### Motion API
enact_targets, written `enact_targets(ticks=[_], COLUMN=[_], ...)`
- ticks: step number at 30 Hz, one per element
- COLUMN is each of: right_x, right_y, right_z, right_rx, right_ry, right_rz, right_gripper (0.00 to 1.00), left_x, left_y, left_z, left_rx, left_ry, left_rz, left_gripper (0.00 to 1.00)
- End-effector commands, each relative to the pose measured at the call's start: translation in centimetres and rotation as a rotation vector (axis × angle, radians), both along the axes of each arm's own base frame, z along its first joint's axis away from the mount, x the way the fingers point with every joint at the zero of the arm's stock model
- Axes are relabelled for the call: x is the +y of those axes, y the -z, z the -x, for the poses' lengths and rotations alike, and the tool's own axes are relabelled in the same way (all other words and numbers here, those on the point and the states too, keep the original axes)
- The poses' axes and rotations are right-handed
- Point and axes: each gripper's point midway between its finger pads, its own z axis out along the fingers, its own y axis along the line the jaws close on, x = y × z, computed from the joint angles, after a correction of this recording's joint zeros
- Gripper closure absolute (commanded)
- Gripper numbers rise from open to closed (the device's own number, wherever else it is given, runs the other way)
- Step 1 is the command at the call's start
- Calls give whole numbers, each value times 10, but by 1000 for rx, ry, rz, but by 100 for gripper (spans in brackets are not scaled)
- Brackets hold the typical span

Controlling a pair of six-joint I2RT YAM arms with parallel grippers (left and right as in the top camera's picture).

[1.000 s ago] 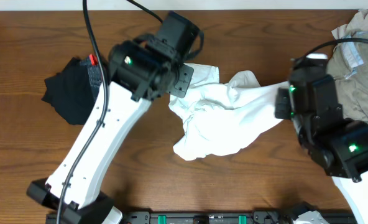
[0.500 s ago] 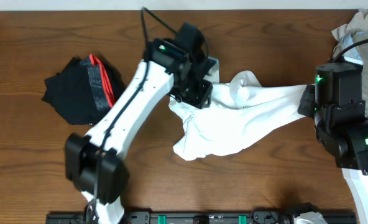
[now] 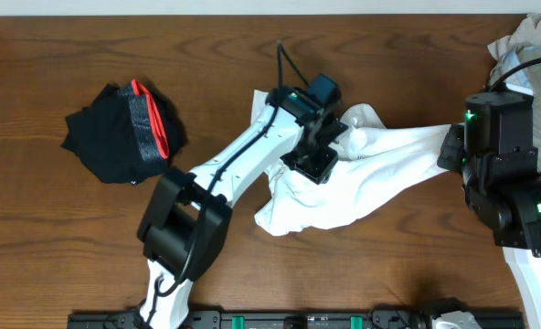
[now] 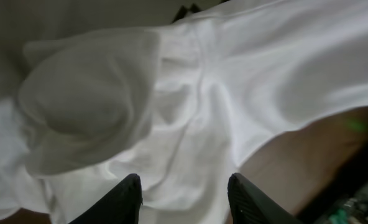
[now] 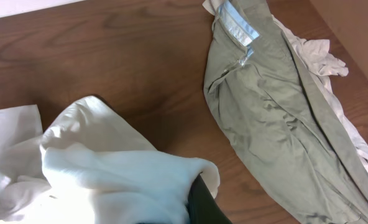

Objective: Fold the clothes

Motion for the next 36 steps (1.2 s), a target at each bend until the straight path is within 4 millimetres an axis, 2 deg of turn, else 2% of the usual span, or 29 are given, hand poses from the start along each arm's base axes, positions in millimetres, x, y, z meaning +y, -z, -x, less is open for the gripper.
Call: enact_targets(ticks=[1, 5, 9, 13, 17, 22, 24, 27, 30, 31, 32, 34, 36], right_x=[-4, -4, -5, -5, -5, -5, -5, -5, -5, -5, -5, -5, -5], right_y=[-2, -2, -1, 0, 0, 0, -1, 0, 0, 0, 0, 0, 0], right_z=[0, 1, 2, 3, 3, 3, 2, 3, 3, 3, 3, 3, 3], right_rx=[-9, -4, 3, 6, 5, 5, 4, 5, 5, 5, 5, 5, 5], right_ry=[23, 23, 22, 22, 22, 22, 22, 22, 22, 22, 22, 22, 22], right_rz=[1, 2, 3, 4, 4, 4, 4, 4, 4, 4, 4, 4, 4], right_gripper=[98, 98, 98, 98, 97, 97, 97, 97, 97, 97, 97, 97, 97], left_x=[16, 22, 18, 12, 16, 15, 16, 20, 21, 21, 20, 20, 23], left_y=[19, 33, 32, 32, 31, 35, 42, 54, 58, 58, 57, 53, 45], left_z=[-11, -25, -42, -50, -61, -58, -52, -46, -44, -45, -46, -46, -46], left_rx=[-65, -120, -198, -231, -283, -272, -254, -232, -226, -230, -233, -238, -249], left_ry=[23, 17, 5, -1, -13, -6, 1, 7, 18, 19, 18, 20, 18], left_rz=[-117, -176, -174, -154, -180, -180, -185, -203, -208, -207, -204, -203, -212], left_gripper=[52, 52, 52, 53, 52, 52, 48, 48, 49, 50, 56, 76, 87])
